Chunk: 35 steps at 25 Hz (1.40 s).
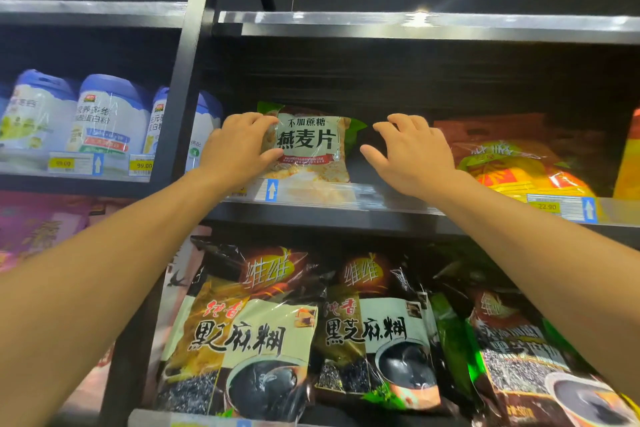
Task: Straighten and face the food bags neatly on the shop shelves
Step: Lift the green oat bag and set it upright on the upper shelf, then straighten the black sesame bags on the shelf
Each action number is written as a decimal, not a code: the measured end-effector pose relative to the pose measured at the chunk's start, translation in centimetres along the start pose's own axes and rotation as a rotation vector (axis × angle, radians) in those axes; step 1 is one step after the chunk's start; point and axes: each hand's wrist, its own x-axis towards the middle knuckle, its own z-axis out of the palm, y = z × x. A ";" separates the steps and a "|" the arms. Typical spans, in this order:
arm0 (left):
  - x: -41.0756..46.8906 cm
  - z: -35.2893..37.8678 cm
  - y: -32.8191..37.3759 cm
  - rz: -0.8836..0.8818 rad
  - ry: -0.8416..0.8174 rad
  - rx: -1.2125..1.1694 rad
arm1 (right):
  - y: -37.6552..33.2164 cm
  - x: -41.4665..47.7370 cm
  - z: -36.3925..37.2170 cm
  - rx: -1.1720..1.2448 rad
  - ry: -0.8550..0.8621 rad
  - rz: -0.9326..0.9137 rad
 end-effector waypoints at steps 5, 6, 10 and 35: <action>-3.1 -2.4 2.5 0.080 0.035 0.014 | -0.5 -4.9 -1.3 0.065 0.076 -0.042; -3.9 -3.0 3.0 0.091 0.047 0.006 | -0.9 -6.2 -1.7 0.111 0.105 -0.053; -8.0 -5.2 4.4 0.150 0.068 -0.003 | -2.4 -12.0 -3.0 0.250 0.223 -0.167; -18.4 1.5 0.5 -0.768 -0.433 -0.496 | -13.5 -21.1 4.3 0.942 -0.907 0.427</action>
